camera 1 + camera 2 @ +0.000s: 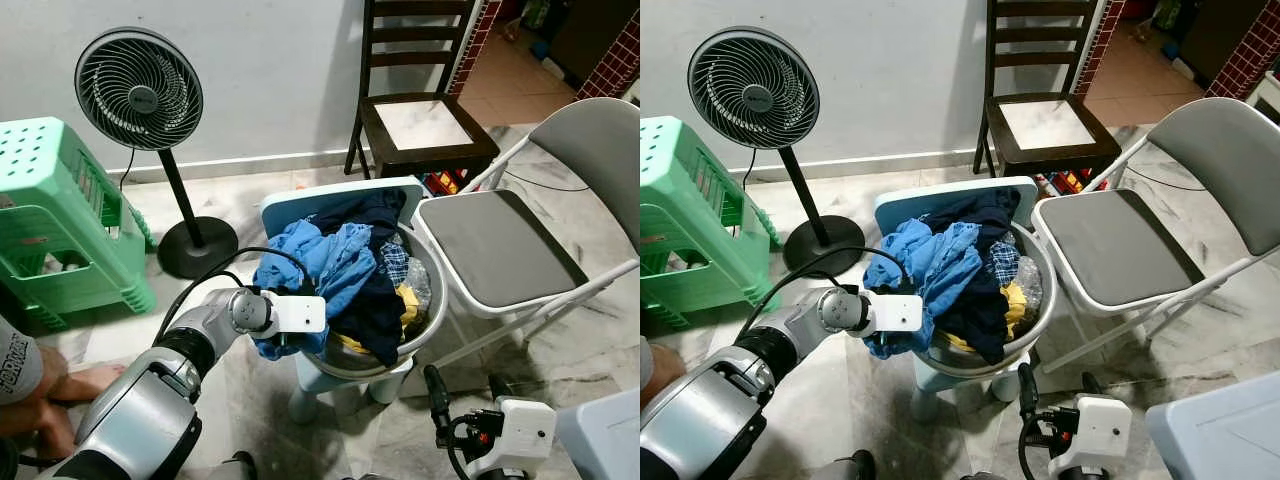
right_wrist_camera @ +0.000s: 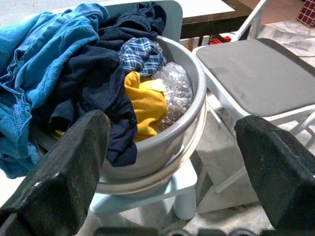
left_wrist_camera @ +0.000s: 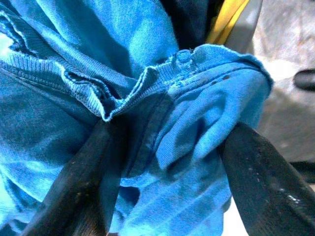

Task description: Hang hanger

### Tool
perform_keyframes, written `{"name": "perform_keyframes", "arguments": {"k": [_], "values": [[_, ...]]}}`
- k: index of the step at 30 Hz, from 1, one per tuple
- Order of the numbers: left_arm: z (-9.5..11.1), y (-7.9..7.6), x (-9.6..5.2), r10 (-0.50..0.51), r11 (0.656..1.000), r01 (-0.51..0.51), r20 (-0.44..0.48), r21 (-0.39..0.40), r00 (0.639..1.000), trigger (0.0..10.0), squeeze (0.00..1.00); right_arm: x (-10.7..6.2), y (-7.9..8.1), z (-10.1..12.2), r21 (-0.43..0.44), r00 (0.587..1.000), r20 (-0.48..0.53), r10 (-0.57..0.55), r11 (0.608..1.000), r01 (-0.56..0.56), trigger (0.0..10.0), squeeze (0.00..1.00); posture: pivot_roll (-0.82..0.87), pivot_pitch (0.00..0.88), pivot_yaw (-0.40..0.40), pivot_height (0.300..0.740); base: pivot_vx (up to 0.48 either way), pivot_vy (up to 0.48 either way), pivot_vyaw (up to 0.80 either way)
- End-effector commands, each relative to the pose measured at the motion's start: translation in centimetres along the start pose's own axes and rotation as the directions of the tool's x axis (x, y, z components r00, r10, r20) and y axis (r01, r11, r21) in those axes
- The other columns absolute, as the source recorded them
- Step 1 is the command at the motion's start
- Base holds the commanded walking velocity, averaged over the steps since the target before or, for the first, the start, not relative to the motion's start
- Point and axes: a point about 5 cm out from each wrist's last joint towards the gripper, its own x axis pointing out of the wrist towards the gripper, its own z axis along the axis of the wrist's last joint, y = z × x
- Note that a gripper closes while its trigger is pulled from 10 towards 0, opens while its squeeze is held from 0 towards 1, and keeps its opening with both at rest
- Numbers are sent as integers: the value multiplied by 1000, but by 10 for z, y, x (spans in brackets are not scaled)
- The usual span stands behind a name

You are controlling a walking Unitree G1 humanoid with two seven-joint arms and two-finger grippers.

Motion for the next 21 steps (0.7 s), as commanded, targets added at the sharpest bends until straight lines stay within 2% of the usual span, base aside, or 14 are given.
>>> {"name": "perform_keyframes", "arguments": {"k": [1, 10, 21], "values": [[-1, 4, -2, 17, 1000, -17, -11, 23, 1000, 0, 0, -2, -3, -2, -9, 1000, -17, -8, 1000, 7, 10000, 0, -19, 167, -77, 740, 0, 0, 0], [0, 10, -4, 93, 995, -93, 12, 35, 996, 0, 0, 0, -4, -2, -12, 1000, -15, -1, 1000, 1, 10000, 0, -12, 163, -83, 740, 0, 0, 0], [1, 14, -5, 137, 990, -138, 20, 31, 990, 0, 0, 3, -5, 0, -17, 1000, -12, -1, 1000, 1, 10000, 0, -9, 161, -87, 740, 0, 0, 0]]}}
